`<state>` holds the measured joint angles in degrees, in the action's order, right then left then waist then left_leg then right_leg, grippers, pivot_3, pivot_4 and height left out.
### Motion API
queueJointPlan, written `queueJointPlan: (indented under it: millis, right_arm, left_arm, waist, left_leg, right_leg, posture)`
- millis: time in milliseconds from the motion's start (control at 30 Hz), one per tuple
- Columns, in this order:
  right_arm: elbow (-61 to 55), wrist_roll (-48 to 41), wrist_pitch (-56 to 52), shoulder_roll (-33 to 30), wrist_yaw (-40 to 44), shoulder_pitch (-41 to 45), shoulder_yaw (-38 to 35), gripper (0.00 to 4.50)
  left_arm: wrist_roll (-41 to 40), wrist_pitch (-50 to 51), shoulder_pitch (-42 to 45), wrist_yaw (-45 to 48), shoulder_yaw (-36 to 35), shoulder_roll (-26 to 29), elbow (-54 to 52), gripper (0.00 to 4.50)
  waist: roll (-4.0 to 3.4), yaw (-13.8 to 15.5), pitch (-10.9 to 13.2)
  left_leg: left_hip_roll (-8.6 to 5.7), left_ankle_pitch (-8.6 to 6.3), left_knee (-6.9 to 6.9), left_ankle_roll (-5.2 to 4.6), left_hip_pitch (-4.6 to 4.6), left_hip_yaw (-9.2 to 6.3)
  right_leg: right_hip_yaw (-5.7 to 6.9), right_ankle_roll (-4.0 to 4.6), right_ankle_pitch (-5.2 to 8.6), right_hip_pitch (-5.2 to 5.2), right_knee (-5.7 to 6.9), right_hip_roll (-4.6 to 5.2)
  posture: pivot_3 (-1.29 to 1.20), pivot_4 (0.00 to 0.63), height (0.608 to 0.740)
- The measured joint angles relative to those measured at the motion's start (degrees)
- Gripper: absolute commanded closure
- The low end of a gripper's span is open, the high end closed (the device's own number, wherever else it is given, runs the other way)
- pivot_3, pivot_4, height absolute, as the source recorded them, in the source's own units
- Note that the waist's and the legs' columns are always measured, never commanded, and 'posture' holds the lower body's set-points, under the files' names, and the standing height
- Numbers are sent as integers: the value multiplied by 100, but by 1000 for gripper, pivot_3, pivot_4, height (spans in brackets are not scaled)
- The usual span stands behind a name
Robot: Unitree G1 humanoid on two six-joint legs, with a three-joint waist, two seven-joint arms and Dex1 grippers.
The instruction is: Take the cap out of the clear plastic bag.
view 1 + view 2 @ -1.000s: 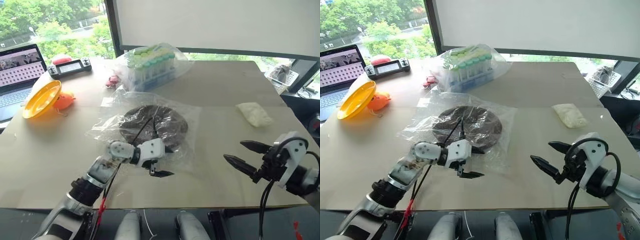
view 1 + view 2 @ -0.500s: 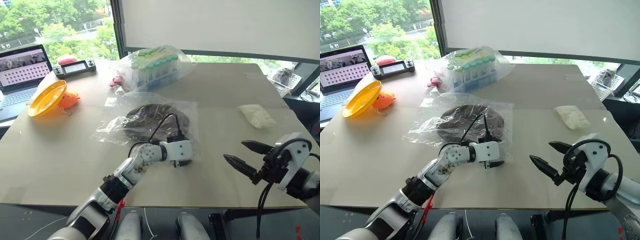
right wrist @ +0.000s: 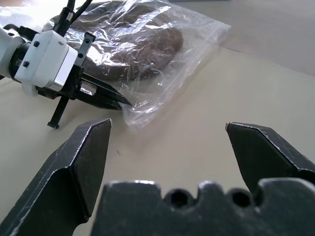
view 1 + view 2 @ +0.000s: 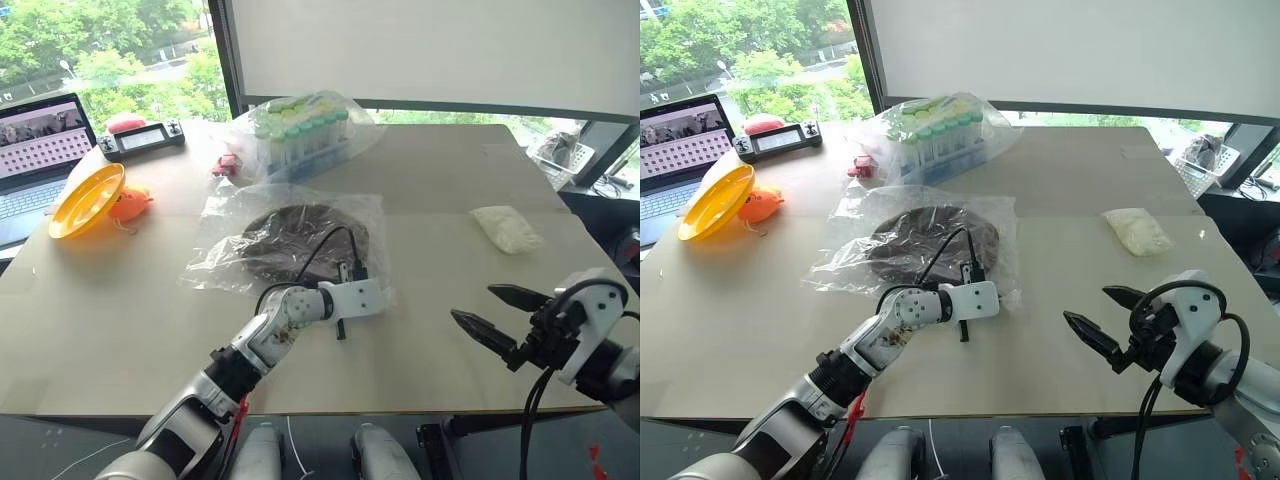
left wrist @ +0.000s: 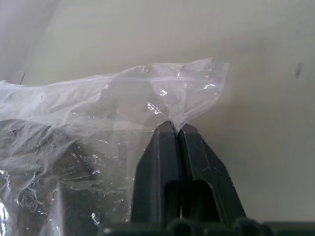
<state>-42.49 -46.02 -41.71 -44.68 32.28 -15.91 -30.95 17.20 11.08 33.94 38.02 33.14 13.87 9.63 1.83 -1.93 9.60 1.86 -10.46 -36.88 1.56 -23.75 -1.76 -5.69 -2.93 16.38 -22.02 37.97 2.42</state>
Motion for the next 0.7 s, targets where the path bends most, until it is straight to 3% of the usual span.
queueJointPlan:
  millis: [267, 500, 700]
  right_arm:
    - [62, 91, 13, 27, 21, 213, 277, 0]
    - [306, 200, 27, 29, 173, 657, 737, 0]
    - [722, 444, 132, -11, 399, 1062, 1060, 0]
  left_arm:
    - [-117, -523, -228, 191, -120, 359, -241, 4467]
    - [-1321, -2786, -749, 1289, -788, 1677, -278, 4467]
    - [-2976, -2836, -967, 3384, -1657, 3092, 158, 4467]
  waist:
    - [-2, -68, -1]
    - [-4, -19, 1]
    - [-6, -50, 5]
  left_leg:
    - [4, 0, 11, 0, -1, 2]
    - [3, 0, 20, 0, -13, 7]
    - [8, -1, 27, 0, -15, 7]
  right_leg:
    - [-2, 3, 2, -9, -1, -2]
    - [-2, 8, 4, -19, -12, 5]
    - [6, 16, 8, -26, -13, 3]
  posture:
    - [0, 150, 740]
    - [0, 150, 740]
    - [0, 150, 740]
